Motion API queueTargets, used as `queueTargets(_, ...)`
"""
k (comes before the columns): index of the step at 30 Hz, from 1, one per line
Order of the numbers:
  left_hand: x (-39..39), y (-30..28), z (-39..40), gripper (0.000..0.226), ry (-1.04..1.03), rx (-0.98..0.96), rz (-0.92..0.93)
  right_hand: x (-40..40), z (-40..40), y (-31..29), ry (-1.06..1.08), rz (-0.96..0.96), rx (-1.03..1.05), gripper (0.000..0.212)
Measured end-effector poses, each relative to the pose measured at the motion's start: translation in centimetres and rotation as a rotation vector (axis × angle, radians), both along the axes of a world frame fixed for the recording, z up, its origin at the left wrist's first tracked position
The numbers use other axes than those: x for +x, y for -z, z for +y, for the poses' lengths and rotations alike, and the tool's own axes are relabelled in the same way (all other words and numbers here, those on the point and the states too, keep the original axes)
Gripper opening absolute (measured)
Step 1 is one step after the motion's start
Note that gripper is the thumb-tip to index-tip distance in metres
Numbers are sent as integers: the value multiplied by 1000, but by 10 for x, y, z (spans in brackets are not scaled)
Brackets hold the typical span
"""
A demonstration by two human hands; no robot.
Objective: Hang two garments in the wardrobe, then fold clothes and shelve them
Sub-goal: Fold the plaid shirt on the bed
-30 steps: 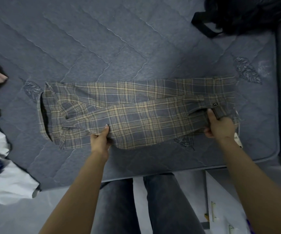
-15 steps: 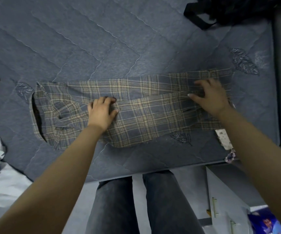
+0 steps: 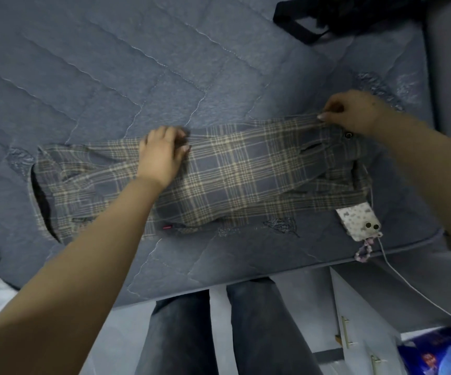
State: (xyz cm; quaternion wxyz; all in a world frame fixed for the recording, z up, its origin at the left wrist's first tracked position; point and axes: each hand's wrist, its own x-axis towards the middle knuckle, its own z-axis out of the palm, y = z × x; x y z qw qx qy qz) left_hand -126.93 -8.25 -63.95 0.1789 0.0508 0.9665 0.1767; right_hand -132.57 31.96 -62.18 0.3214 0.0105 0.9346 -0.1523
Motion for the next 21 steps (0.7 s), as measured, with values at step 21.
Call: queueTargets(21,23,60,46,83,287,-271,-241,87,-24,84,-208,268,174,73)
